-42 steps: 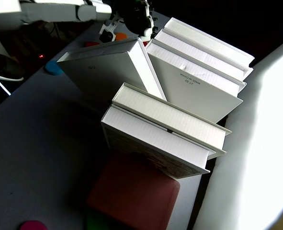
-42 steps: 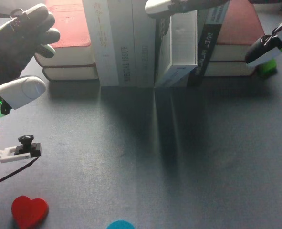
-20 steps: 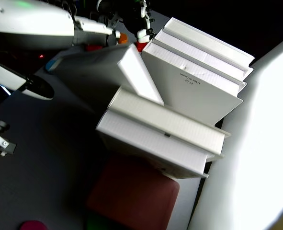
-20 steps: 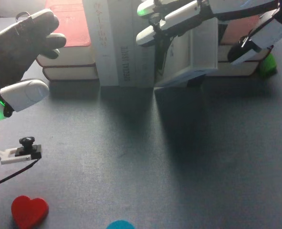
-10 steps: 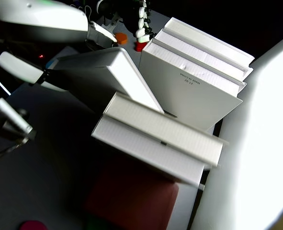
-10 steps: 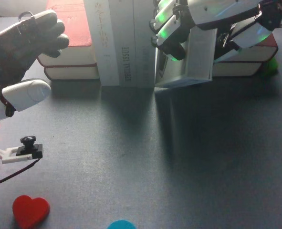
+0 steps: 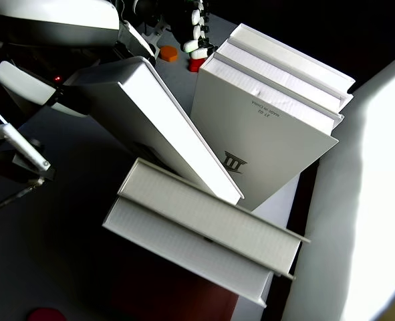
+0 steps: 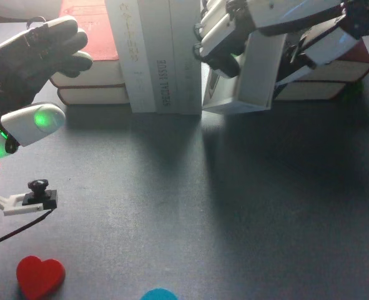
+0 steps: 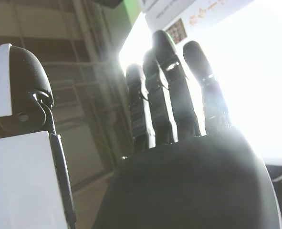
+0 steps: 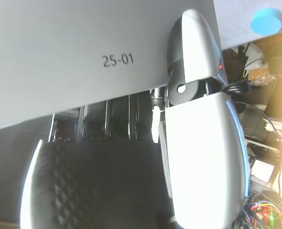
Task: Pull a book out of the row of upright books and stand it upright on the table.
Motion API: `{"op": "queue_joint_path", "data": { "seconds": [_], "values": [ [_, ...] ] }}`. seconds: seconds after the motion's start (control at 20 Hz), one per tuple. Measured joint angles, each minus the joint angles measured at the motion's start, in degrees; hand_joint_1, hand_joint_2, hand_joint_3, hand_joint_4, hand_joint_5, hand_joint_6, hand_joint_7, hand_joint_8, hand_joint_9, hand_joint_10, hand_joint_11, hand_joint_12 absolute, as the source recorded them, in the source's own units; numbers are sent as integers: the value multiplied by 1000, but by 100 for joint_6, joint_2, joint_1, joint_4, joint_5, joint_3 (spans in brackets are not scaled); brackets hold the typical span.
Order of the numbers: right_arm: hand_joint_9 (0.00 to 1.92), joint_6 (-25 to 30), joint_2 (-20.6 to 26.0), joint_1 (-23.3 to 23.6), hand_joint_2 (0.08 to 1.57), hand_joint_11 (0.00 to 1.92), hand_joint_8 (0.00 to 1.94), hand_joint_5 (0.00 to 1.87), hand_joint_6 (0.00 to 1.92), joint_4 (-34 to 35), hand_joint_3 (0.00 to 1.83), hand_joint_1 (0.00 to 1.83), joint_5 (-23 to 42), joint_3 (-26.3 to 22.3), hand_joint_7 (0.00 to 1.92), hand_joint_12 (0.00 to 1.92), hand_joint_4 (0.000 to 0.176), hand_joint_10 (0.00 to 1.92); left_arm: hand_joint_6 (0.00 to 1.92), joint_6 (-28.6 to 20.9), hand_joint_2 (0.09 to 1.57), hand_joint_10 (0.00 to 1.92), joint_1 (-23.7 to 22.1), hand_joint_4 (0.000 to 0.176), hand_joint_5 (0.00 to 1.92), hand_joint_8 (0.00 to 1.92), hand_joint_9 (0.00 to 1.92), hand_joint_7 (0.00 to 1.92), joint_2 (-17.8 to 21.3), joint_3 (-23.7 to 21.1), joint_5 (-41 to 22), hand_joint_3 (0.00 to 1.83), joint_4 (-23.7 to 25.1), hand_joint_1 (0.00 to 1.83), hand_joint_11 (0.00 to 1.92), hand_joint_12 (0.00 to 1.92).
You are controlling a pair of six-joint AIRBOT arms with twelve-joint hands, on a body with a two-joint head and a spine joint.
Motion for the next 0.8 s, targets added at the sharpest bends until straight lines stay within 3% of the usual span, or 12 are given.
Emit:
{"op": "queue_joint_path", "data": {
  "seconds": [0.05, 0.1, 0.2, 0.25, 0.3, 0.4, 0.55, 0.7, 0.75, 0.8],
  "values": [
    [817, -4, 114, 9, 1214, 519, 1190, 737, 1295, 203, 0, 1465, -7, -42, 674, 1800, 0, 1279, 180, 0, 900, 811, 0, 0, 487, 15, 411, 594, 0, 0, 4, 3, -4, 1062, 0, 1616],
    [873, -2, 184, 52, 1175, 578, 1185, 834, 1179, 306, 0, 1381, 39, -55, 764, 1576, 0, 1286, 212, 0, 891, 857, 0, 0, 480, 19, 394, 615, 0, 0, 7, 0, -11, 1055, 0, 1655],
    [915, -2, 306, 74, 1168, 663, 1217, 820, 1121, 721, 0, 1461, 107, -72, 727, 1673, 0, 1193, 220, 0, 896, 864, 15, 0, 478, 27, 385, 636, 0, -26, 7, 1, -39, 1054, 0, 1664],
    [980, -2, 391, 79, 1148, 725, 1109, 841, 1170, 890, 0, 1386, 151, -131, 796, 1437, 0, 1150, 227, 0, 892, 872, 57, 0, 484, 32, 396, 650, 0, -35, 2, 0, -61, 1053, 0, 1667],
    [950, 13, 490, 79, 1141, 646, 1123, 852, 1040, 1054, 0, 1375, 256, -210, 861, 1390, 0, 1217, 228, 2, 890, 860, 103, 0, 483, 28, 387, 643, 2, -35, 17, 0, -98, 1061, 0, 1648],
    [937, 63, 638, 79, 1144, 617, 1138, 841, 1016, 1338, 0, 1371, 529, -343, 873, 1390, 0, 1245, 242, 4, 876, 962, 120, 0, 505, 49, 361, 689, 13, -52, 46, 0, -192, 1117, 0, 1698],
    [939, 2, 826, 79, 1142, 617, 1133, 850, 1012, 1799, 0, 1371, 682, -442, 874, 1391, 0, 1241, 244, 4, 874, 971, 140, 0, 508, 52, 361, 693, 11, -52, 37, 0, -155, 1122, 0, 1701],
    [926, -402, 1001, 66, 1152, 617, 1161, 800, 1031, 2260, 2, 1370, 721, -557, 870, 1392, 0, 1267, 240, 7, 874, 966, 162, 0, 507, 46, 359, 680, 11, -59, 57, 0, -197, 1118, 0, 1697],
    [936, -511, 1012, 24, 1144, 616, 1139, 840, 1016, 2465, 0, 1371, 713, -557, 872, 1393, 0, 1246, 235, 4, 876, 953, 162, 7, 515, 47, 352, 680, 11, -70, 57, 0, -201, 1121, 0, 1673],
    [925, -774, 1005, -162, 1153, 617, 1163, 798, 1032, 2935, 1, 1369, 684, -555, 869, 1393, 0, 1268, 225, 4, 877, 945, 168, 4, 532, 49, 351, 677, 11, -72, 59, 0, -175, 1138, 0, 1644]
  ]
}}
